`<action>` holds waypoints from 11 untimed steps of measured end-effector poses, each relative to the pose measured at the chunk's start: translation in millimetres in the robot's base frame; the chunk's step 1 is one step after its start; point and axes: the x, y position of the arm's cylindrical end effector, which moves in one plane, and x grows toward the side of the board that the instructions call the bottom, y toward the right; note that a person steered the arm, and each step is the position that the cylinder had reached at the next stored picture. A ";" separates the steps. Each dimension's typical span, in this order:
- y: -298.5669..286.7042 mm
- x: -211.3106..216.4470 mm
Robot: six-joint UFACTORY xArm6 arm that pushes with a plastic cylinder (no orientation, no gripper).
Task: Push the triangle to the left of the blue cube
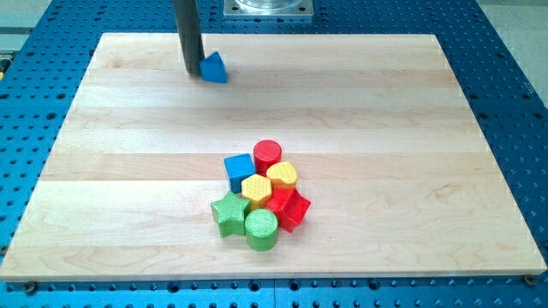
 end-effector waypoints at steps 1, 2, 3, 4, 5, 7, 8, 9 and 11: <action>-9.0 17.6; -34.8 -56.2; 12.2 -69.6; 20.9 15.8; 17.2 90.9; 42.5 -11.7; 63.7 30.4; 16.8 84.9; -16.6 103.3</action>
